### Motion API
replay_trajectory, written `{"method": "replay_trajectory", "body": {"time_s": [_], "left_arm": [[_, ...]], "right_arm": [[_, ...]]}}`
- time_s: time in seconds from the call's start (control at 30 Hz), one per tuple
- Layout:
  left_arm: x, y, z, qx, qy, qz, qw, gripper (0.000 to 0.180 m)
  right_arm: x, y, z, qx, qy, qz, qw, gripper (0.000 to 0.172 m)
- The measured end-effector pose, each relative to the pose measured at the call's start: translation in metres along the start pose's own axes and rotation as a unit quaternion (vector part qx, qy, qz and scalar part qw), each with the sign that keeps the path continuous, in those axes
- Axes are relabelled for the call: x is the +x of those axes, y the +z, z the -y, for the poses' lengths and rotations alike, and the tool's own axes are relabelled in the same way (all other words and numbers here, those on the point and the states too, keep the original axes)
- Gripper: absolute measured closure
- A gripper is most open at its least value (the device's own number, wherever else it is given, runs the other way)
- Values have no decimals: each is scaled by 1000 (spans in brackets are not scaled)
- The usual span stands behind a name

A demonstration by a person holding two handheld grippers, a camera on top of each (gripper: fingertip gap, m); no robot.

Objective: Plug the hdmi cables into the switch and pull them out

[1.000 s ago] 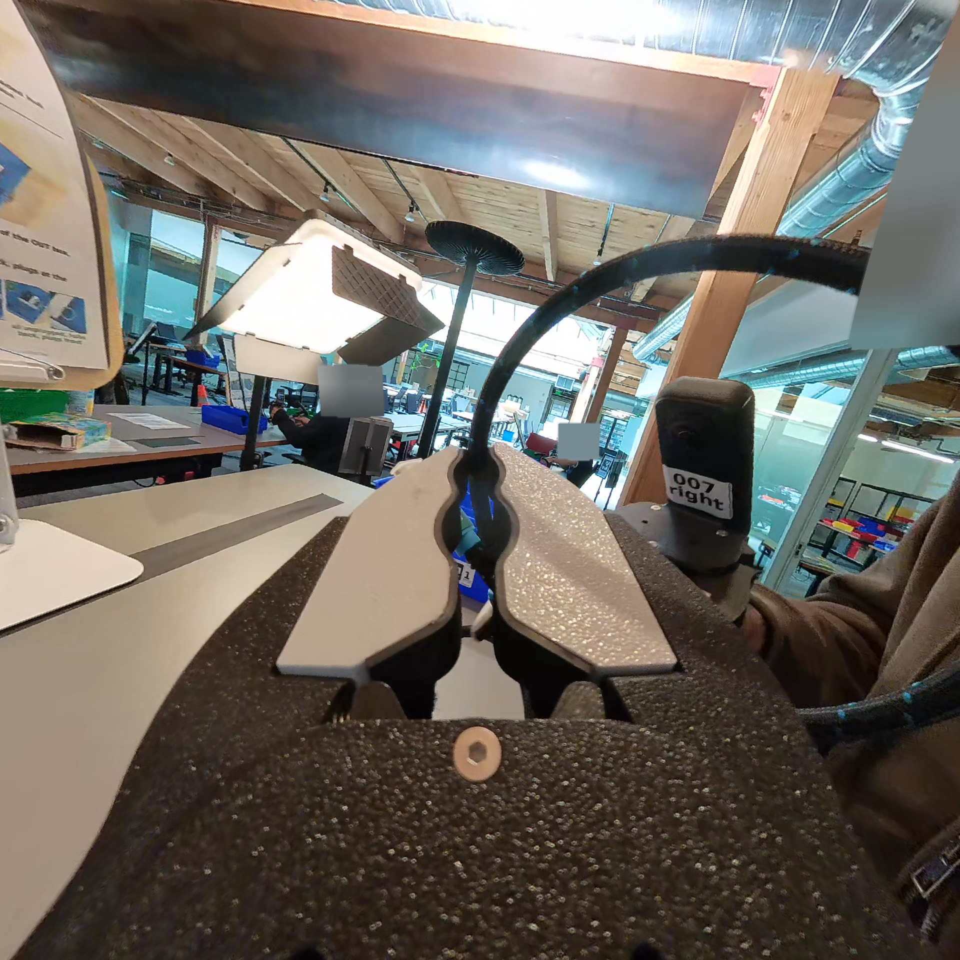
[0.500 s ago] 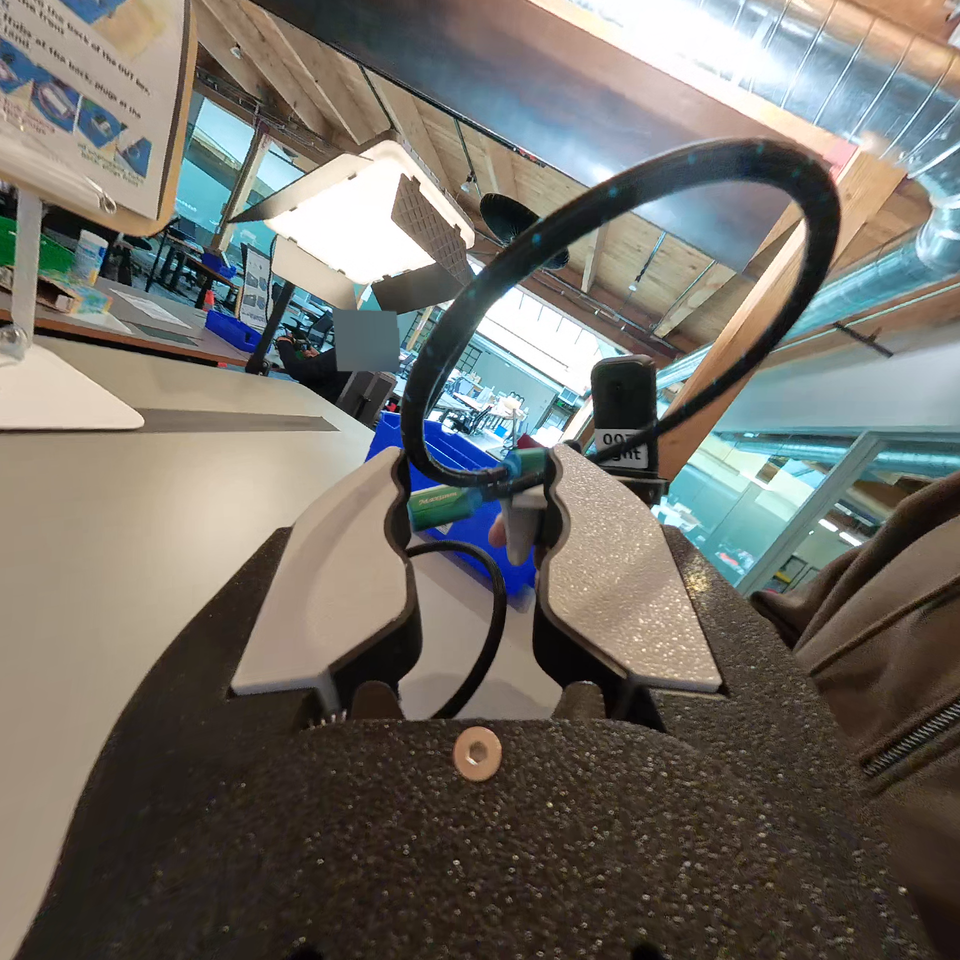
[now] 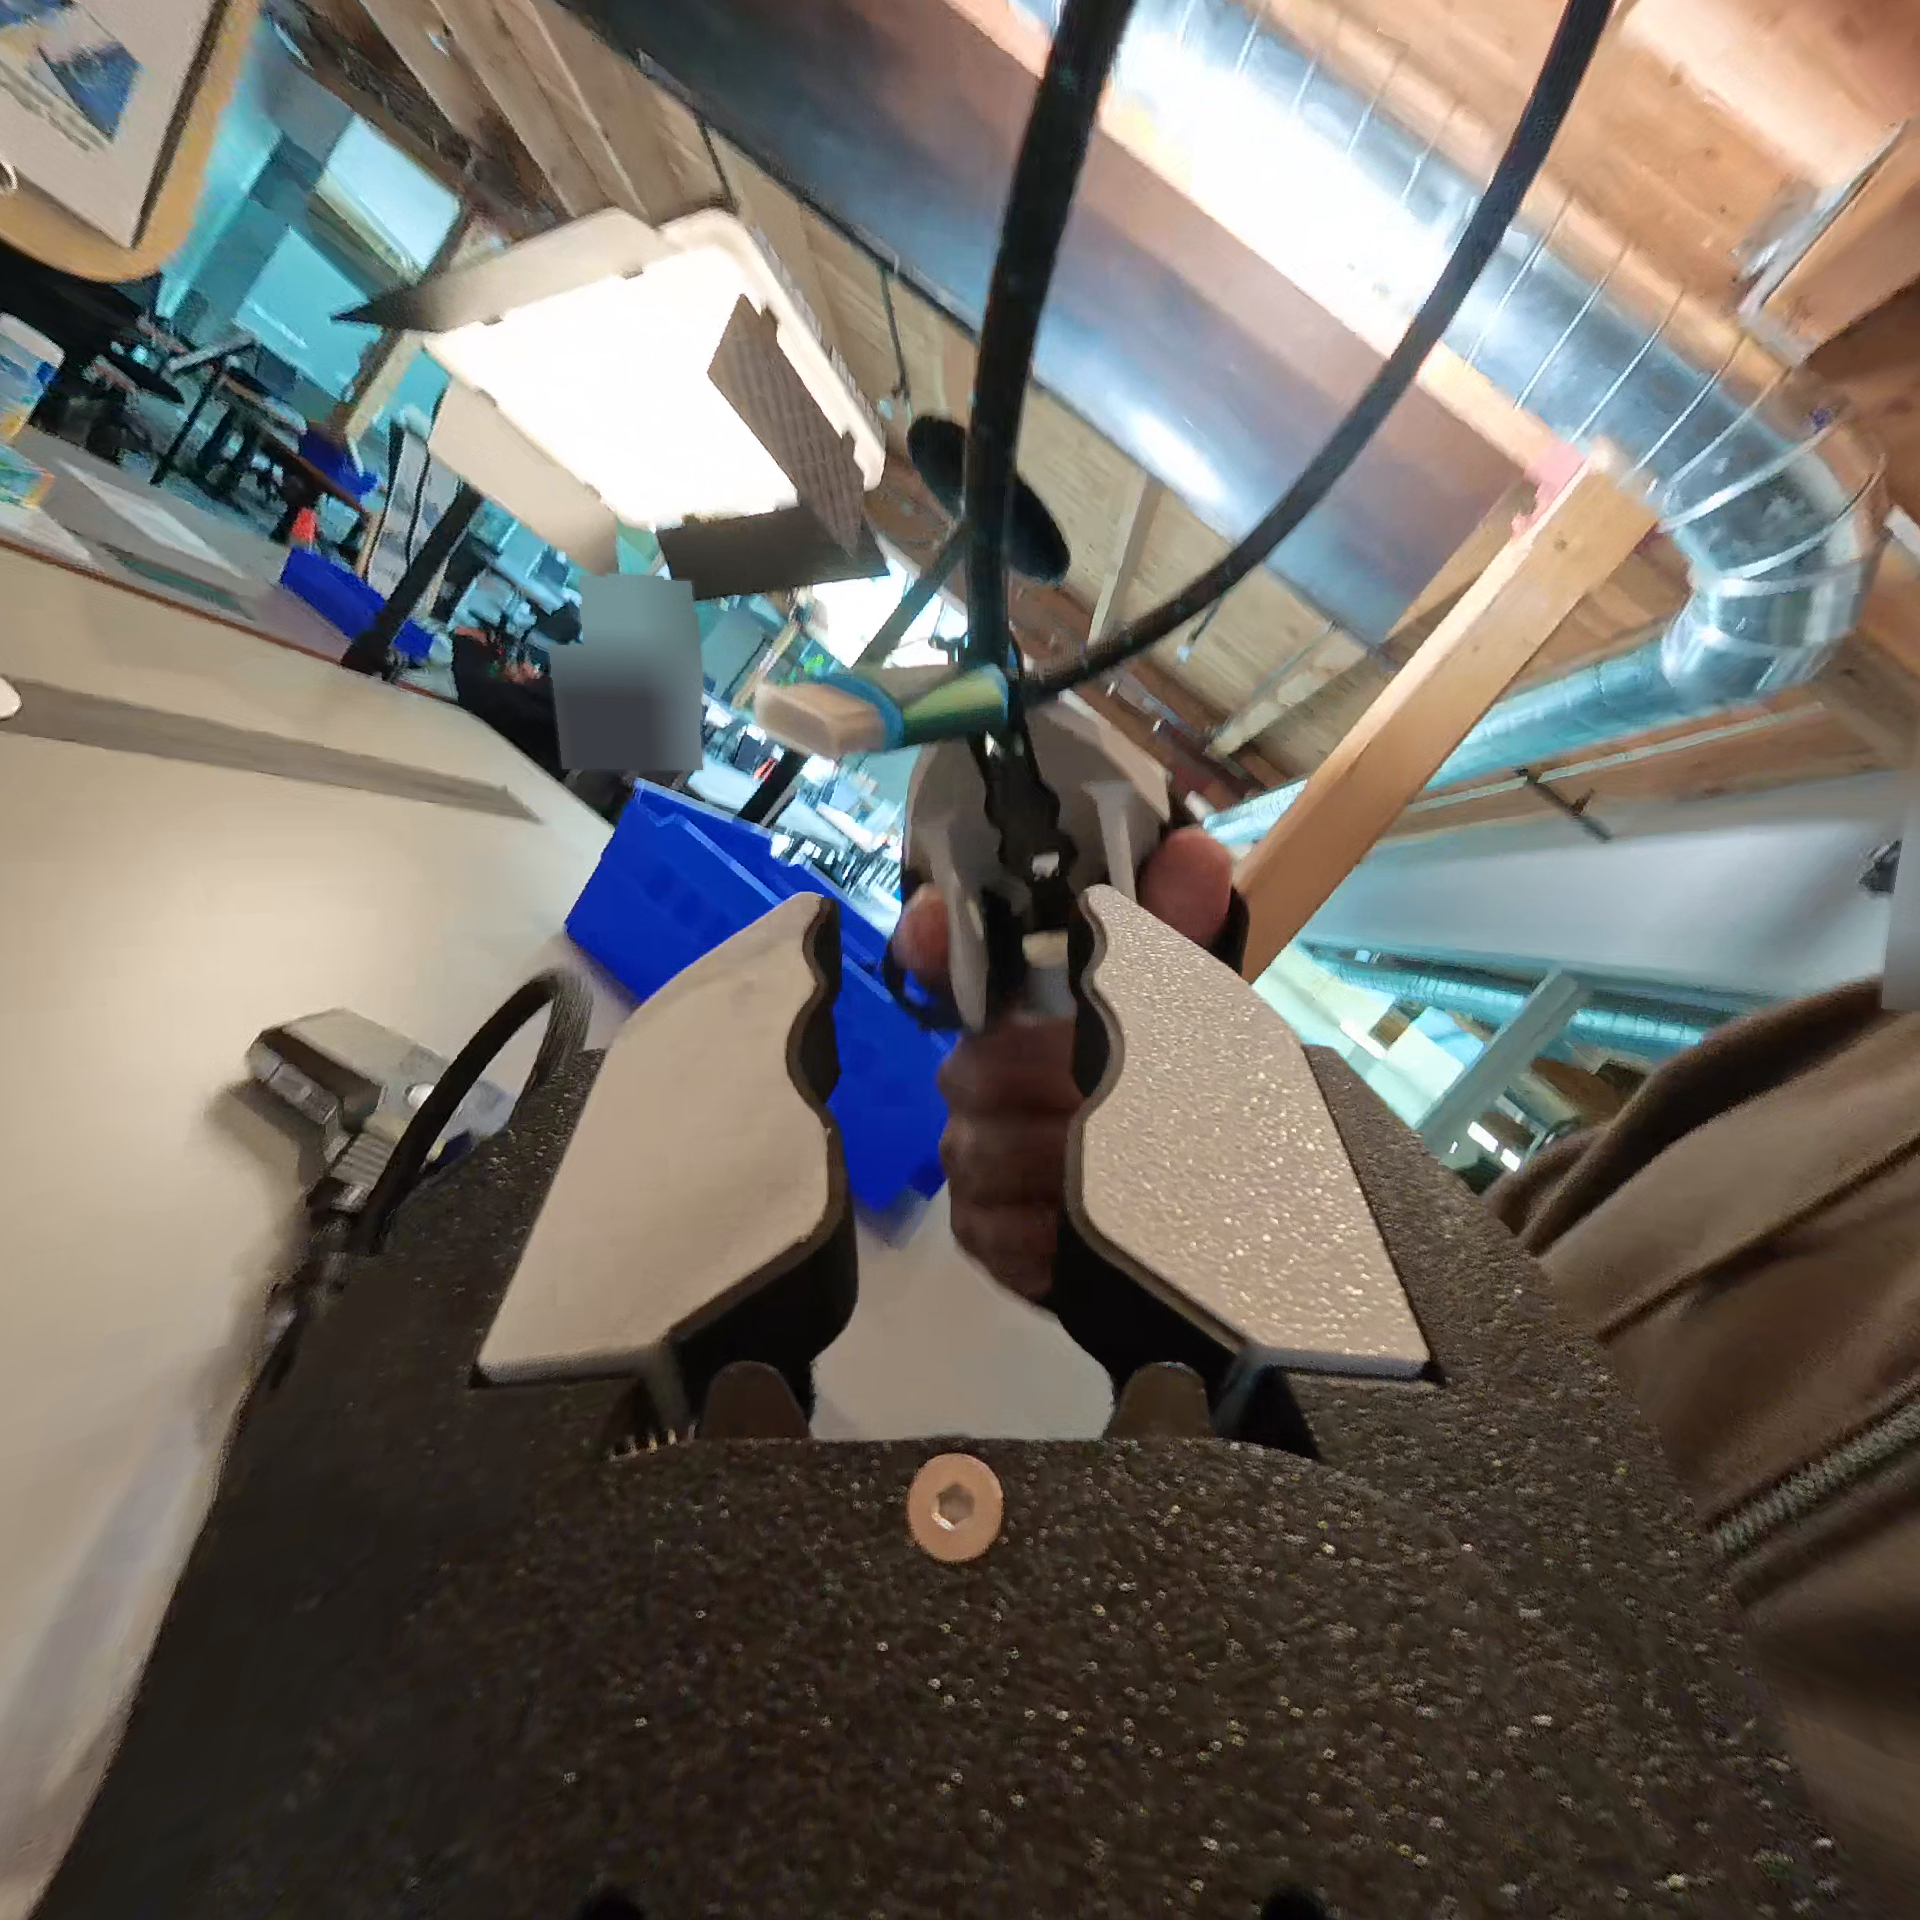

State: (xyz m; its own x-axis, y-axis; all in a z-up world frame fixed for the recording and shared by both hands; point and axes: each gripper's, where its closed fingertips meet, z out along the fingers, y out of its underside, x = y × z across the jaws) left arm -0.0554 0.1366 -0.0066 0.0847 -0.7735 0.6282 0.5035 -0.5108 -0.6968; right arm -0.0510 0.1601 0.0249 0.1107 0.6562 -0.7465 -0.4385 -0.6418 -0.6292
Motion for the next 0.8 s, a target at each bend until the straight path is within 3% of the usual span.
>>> {"method": "replay_trajectory", "body": {"time_s": [0.23,0.33,0.47,0.63,0.8], "left_arm": [[7,28,29,89,-40,-55,994,135],[2,27,42,120,-65,-76,988,157],[-9,24,53,117,-61,-76,988,165],[-35,17,75,107,-53,-27,992,166],[-35,31,58,36,-93,-53,994,166]], "right_arm": [[5,16,-18,25,92,4,995,163],[8,19,-28,13,84,-5,996,163],[18,18,-44,-64,3,-58,996,169],[36,1,-36,-99,-105,-150,978,149],[48,2,-20,-91,-128,-186,970,132]]}}
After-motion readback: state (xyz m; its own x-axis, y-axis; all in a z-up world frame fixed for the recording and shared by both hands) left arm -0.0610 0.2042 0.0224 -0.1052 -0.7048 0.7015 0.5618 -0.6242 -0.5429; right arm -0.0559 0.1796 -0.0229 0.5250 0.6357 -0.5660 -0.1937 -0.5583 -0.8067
